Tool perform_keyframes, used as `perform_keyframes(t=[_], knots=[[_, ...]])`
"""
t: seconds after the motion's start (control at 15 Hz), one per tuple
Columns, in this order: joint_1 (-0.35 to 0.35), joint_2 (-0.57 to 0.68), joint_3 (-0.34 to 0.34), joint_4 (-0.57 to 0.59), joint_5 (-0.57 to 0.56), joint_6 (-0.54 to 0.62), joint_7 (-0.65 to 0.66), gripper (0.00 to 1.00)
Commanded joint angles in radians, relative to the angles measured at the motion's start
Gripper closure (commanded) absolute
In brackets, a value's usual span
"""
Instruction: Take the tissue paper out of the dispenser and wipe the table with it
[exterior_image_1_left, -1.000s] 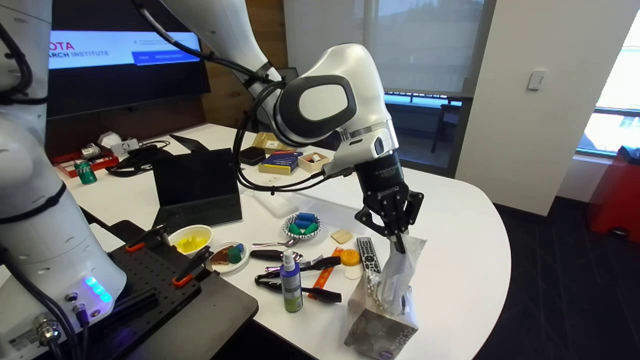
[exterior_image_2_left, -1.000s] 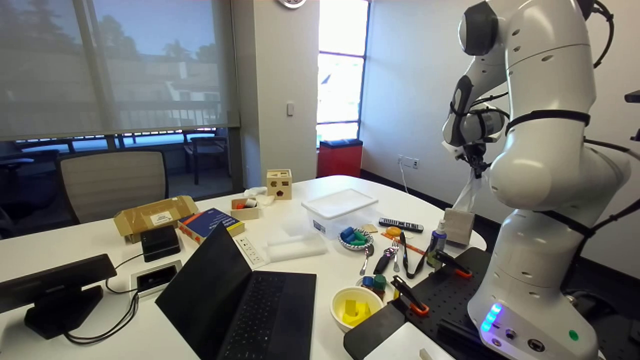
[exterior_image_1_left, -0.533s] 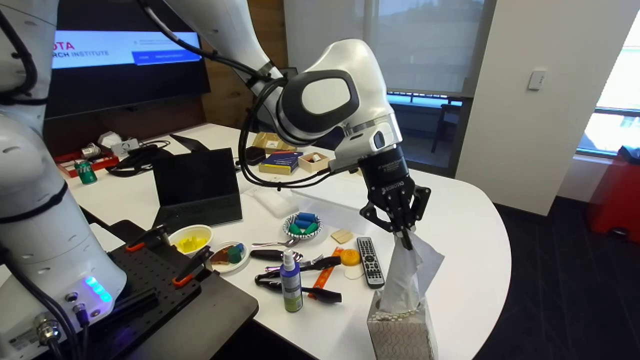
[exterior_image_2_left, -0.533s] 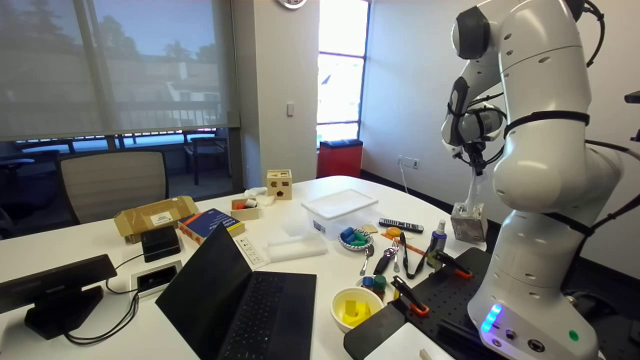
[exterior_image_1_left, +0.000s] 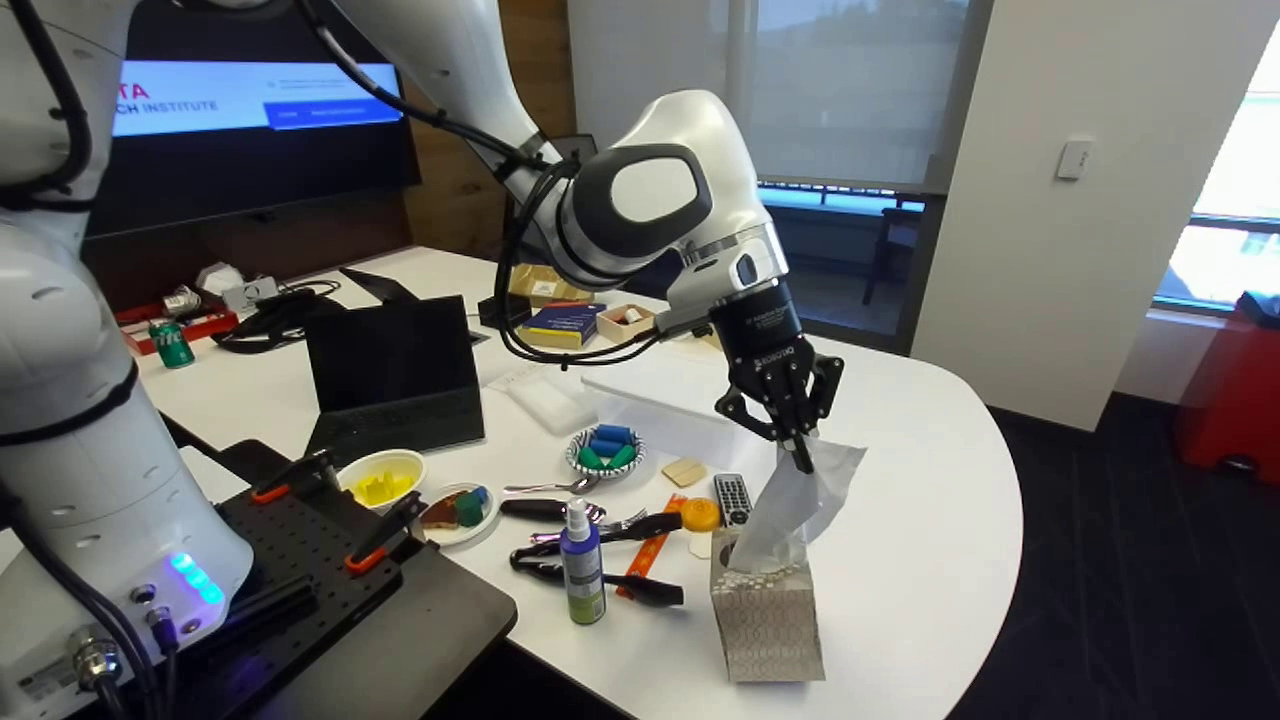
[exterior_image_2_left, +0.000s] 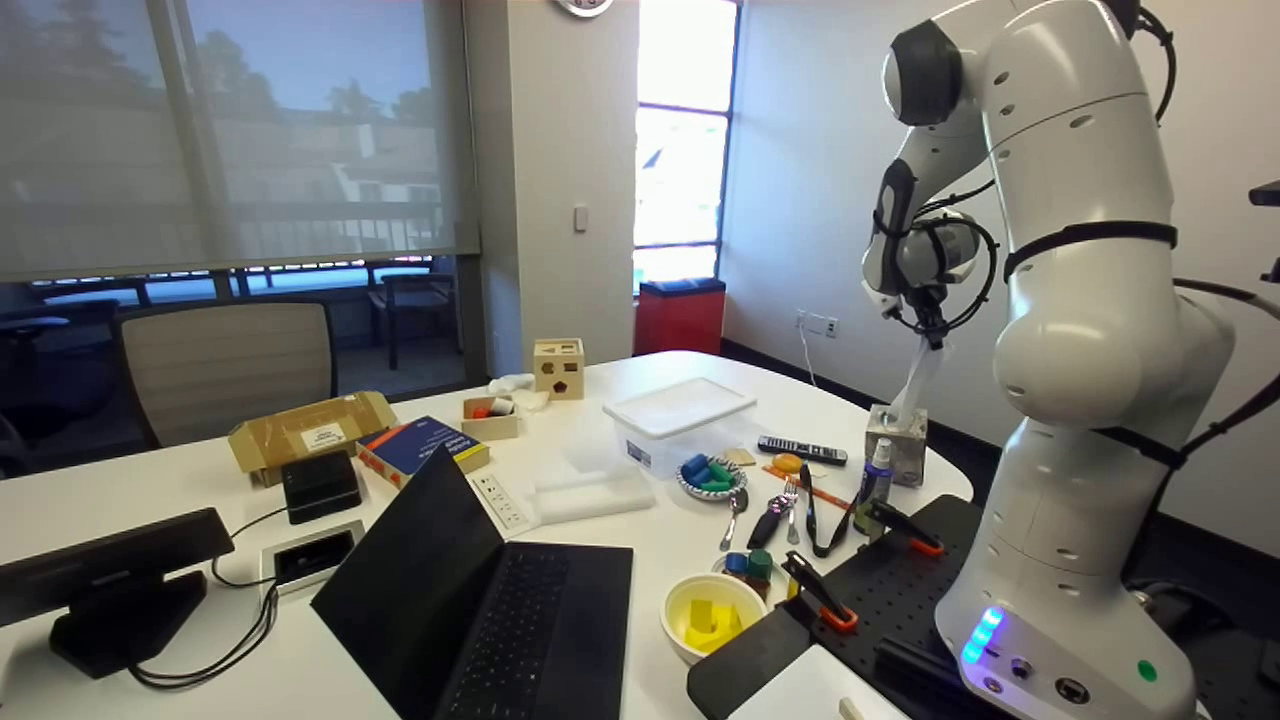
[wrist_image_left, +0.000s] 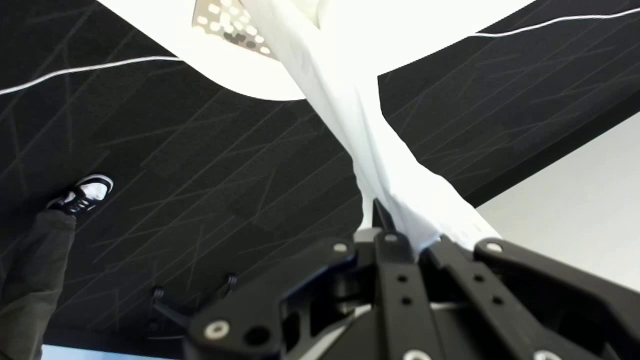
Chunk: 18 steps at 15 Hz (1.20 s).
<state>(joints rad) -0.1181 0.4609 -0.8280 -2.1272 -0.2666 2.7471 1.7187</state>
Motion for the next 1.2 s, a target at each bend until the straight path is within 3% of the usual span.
perform_keyframes(t=[0.0, 0.67, 1.13], knots=[[0.023, 0.031, -0.019, 0.013, 0.017, 0.015, 0.017, 1.0], [0.1, 0.027, -0.035, -0.016, 0.002, 0.039, 0.01, 1.0], [0.268, -0.065, -0.18, -0.056, -0.088, 0.07, -0.033, 1.0]])
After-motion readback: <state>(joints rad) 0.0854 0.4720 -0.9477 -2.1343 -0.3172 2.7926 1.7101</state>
